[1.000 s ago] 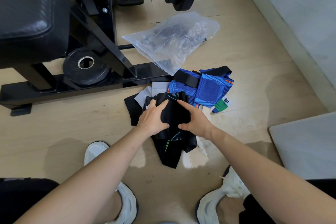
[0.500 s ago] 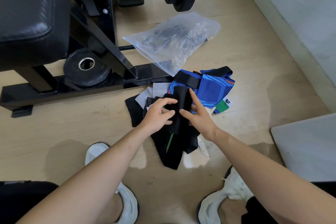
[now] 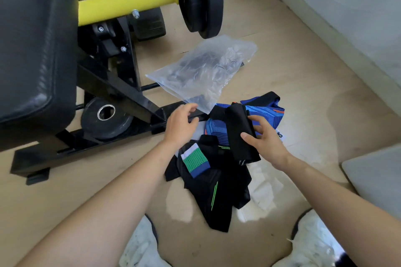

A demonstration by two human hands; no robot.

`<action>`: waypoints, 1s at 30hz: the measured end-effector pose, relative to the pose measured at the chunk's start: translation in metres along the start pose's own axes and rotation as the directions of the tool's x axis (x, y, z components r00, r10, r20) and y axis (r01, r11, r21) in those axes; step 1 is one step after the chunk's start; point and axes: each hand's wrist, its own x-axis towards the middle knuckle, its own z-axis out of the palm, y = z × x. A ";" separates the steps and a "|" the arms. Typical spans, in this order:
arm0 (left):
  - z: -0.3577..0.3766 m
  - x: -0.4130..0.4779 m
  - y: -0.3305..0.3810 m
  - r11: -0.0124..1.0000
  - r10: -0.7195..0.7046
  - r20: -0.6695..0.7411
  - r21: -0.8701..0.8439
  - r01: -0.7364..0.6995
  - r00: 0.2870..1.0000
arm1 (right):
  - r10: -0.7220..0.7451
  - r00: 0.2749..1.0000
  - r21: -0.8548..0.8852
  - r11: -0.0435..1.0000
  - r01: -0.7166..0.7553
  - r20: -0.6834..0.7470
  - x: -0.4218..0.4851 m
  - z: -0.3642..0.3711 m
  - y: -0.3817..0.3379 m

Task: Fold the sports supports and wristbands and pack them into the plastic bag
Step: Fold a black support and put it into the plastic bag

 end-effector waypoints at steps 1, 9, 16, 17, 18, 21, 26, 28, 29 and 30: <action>-0.005 0.015 -0.005 0.991 0.046 0.008 0.122 -0.046 0.999 | 0.002 1.000 0.009 1.000 -0.002 -0.009 0.002 -0.002 0.000; 0.002 0.087 -0.039 0.826 0.003 0.258 0.544 -0.148 0.966 | 0.040 0.996 0.082 0.996 -0.033 -0.082 0.017 -0.019 0.015; 0.017 0.072 -0.026 0.905 0.174 0.311 0.322 -0.276 0.934 | 0.049 0.976 0.079 0.996 -0.032 -0.213 0.020 -0.028 0.013; 0.018 0.071 -0.024 0.946 0.179 0.319 0.205 -0.253 0.931 | 0.049 0.972 0.081 0.996 -0.031 -0.229 0.020 -0.030 0.012; 0.017 0.071 -0.023 0.964 0.196 0.296 0.118 -0.240 0.935 | 0.053 0.969 0.089 0.996 -0.033 -0.242 0.019 -0.031 0.011; 0.009 0.080 -0.024 0.940 0.247 0.184 0.192 -0.281 0.951 | 0.067 0.962 0.089 0.995 -0.045 -0.265 0.018 -0.035 0.011; 0.002 0.094 -0.033 0.795 -0.002 0.348 0.570 -0.209 0.938 | 0.079 0.964 0.063 0.996 -0.065 -0.255 0.015 -0.034 0.013; 0.003 0.097 -0.034 0.839 0.070 0.303 0.498 -0.221 0.950 | 0.080 0.965 0.063 0.996 -0.066 -0.248 0.014 -0.033 0.013; 0.001 0.097 -0.031 0.862 0.094 0.292 0.455 -0.225 0.952 | 0.079 0.965 0.058 0.996 -0.067 -0.249 0.015 -0.034 0.013; -0.001 0.098 -0.028 0.877 0.102 0.312 0.420 -0.234 0.945 | 0.080 0.963 0.053 0.996 -0.069 -0.255 0.015 -0.035 0.013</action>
